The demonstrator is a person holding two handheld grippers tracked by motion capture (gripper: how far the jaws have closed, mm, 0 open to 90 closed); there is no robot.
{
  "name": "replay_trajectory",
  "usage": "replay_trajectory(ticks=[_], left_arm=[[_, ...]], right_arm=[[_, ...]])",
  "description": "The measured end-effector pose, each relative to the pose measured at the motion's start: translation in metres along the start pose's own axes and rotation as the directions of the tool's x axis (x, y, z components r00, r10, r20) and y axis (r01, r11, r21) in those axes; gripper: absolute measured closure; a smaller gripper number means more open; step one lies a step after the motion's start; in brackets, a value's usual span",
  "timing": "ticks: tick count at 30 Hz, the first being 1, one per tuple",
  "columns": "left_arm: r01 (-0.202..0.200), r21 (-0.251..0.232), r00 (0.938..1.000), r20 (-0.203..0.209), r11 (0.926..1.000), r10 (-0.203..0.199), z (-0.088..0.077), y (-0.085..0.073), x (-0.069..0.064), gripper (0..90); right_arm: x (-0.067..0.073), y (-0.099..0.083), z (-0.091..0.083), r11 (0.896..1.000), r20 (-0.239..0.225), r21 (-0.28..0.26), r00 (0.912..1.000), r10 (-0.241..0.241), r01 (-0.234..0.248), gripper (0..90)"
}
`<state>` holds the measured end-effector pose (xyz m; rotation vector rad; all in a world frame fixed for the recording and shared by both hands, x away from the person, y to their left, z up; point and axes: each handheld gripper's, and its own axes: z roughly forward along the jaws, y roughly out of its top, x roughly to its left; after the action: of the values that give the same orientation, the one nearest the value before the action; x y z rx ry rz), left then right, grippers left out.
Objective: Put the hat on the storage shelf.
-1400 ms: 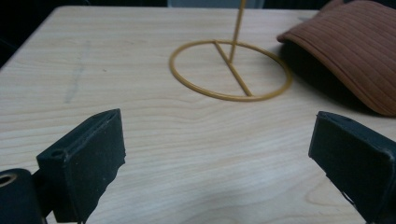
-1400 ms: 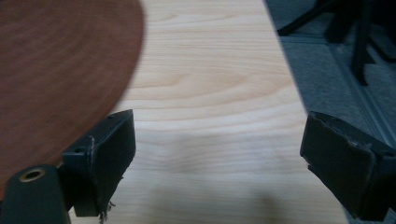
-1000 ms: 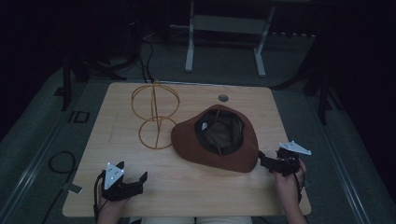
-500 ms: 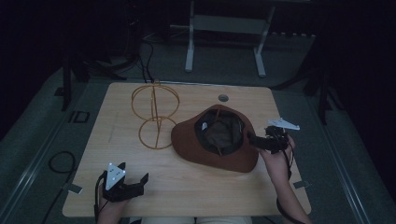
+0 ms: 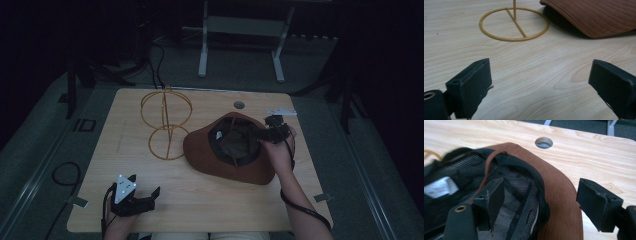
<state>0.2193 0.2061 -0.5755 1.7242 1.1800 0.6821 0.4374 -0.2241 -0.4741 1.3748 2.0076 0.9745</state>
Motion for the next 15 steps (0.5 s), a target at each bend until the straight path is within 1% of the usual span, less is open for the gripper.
replay_trajectory(ticks=[1, 2, 3, 5, 9, 11, 13, 14, 15], left_arm=[[0.001, 0.000, 1.0000, -0.003, 1.0000, -0.001, 0.000, 0.000, 0.000, 5.8], [0.005, -0.003, 1.0000, 0.003, 1.0000, -0.005, 0.000, 0.000, 0.001, 5.8], [0.007, -0.002, 0.9999, 0.007, 1.0000, -0.007, 0.000, 0.000, 0.001, 5.8], [0.010, 0.000, 0.9999, 0.008, 1.0000, -0.010, 0.000, 0.000, 0.001, 5.8], [0.004, 0.007, 0.9999, 0.010, 1.0000, -0.004, 0.001, 0.000, 0.001, 5.8], [0.002, 0.011, 0.9999, 0.016, 0.9999, -0.002, 0.001, 0.000, 0.000, 5.9], [-0.003, 0.020, 0.9999, 0.011, 0.9998, 0.003, 0.001, 0.000, -0.001, 5.9], [-0.002, 0.022, 0.9999, 0.015, 0.9998, 0.001, 0.002, -0.001, -0.001, 5.8], [-0.002, 0.022, 0.9999, 0.015, 0.9998, 0.001, 0.002, -0.001, -0.001, 5.8]], right_arm=[[0.001, 0.001, 0.005, 1.000, 0.008, 0.010, 0.9999, -0.012, 0.012, 25.0], [0.001, 0.001, 0.010, 1.000, 0.009, 0.019, 0.9999, -0.013, 0.012, 26.0], [0.001, 0.001, 0.015, 1.000, 0.002, 0.027, 0.9999, -0.013, 0.013, 27.7], [0.002, 0.000, 0.025, 0.999, 0.022, 0.044, 0.9996, -0.017, 0.016, 28.0], [-0.001, -0.001, 0.044, 0.995, 0.051, 0.096, 0.9986, 0.010, -0.015, 28.3], [-0.002, -0.003, 0.051, 0.993, 0.068, 0.111, 0.9975, 0.021, -0.029, 31.1], [-0.001, -0.005, 0.058, 0.991, 0.080, 0.132, 0.9965, 0.022, -0.033, 30.8], [-0.001, -0.007, 0.060, 0.990, 0.085, 0.139, 0.9961, 0.024, -0.035, 30.3], [-0.001, -0.007, 0.060, 0.990, 0.085, 0.139, 0.9961, 0.024, -0.035, 30.3]])
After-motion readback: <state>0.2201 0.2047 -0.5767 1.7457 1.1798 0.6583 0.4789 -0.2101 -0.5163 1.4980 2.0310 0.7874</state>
